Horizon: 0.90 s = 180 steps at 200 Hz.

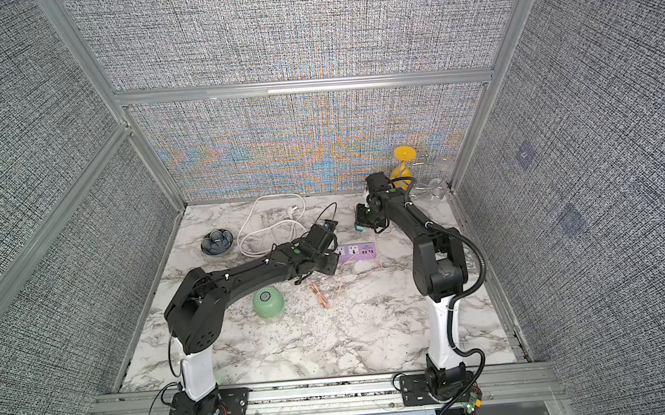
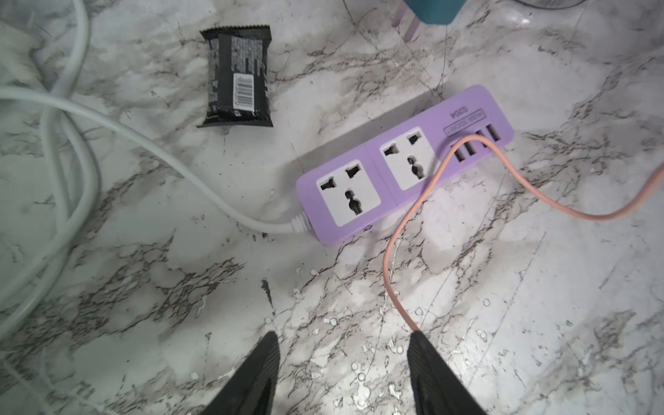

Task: Charge the cordless meat grinders
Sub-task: Move the socket to the center of the board.

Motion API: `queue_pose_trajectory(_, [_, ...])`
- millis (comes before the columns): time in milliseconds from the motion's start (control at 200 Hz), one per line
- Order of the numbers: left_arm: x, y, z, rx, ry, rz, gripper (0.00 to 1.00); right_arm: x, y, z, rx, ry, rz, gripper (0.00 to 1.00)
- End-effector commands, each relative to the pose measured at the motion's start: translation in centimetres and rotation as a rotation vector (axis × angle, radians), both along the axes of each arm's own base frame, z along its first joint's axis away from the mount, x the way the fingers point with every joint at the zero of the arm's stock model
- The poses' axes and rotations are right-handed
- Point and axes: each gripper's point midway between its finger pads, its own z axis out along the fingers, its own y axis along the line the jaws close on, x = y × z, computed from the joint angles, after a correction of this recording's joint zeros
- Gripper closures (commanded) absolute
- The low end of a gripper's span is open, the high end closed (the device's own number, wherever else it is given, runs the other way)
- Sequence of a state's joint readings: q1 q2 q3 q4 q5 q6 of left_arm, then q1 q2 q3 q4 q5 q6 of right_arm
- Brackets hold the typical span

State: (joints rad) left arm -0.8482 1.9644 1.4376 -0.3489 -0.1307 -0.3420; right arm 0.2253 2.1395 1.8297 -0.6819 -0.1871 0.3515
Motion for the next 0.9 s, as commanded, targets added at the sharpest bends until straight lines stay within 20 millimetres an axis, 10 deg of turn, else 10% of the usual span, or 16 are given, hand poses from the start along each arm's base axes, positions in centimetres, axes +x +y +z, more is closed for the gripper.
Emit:
queue_pose_trajectory(0, [0.0, 0.1, -0.3, -0.012, 0.009, 0.024, 0.43, -0.6, -1.4, -1.7, -0.089, 0.055, -0.012, 1.00])
queue_pose_trajectory(480, [-0.8, 1.3, 1.0, -0.047, -0.025, 0.043, 0.44, -5.8, -2.2, -5.5, -0.109, 0.134, -0.029, 1.00])
queue_pose_trajectory(896, [-1.4, 3.1, 1.4, -0.029, -0.041, 0.082, 0.44, -15.6, -0.5, -7.9, -0.098, 0.216, 0.013, 1.00])
